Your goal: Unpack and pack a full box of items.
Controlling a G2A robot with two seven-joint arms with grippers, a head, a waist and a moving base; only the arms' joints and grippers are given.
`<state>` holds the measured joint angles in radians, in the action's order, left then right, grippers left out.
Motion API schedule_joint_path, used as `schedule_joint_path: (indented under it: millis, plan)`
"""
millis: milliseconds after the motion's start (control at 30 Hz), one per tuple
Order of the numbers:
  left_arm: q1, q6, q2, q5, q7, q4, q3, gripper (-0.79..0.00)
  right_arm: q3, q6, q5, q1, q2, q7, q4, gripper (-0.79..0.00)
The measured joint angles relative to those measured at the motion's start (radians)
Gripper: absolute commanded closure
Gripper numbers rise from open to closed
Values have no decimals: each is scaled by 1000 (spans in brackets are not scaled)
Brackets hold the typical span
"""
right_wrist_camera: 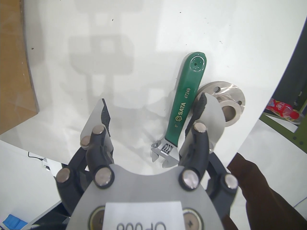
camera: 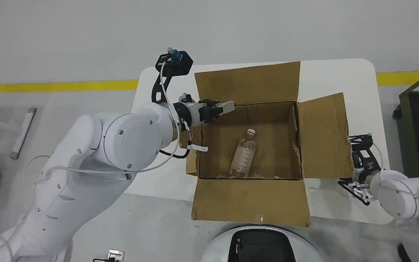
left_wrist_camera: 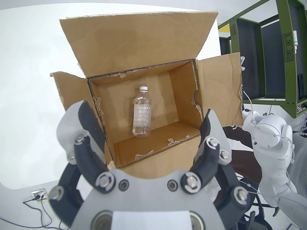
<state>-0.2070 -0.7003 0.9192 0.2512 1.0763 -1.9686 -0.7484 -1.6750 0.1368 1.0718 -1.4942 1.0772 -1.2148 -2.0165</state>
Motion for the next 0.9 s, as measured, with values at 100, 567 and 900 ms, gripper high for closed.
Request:
schedule_joint_path:
  millis: [100,567,900]
  plan:
    - [0,0,0,0,0,0,0,-785,-9,5,2,-6,-1,-3,-20,-662]
    - [0,0,0,0,0,0,0,-785,-28,4,-12,-49,-2,1,-62,-480]
    - [0,0,0,0,0,0,0,-785,-23,23,3,-53,-1,2,-47,-502]
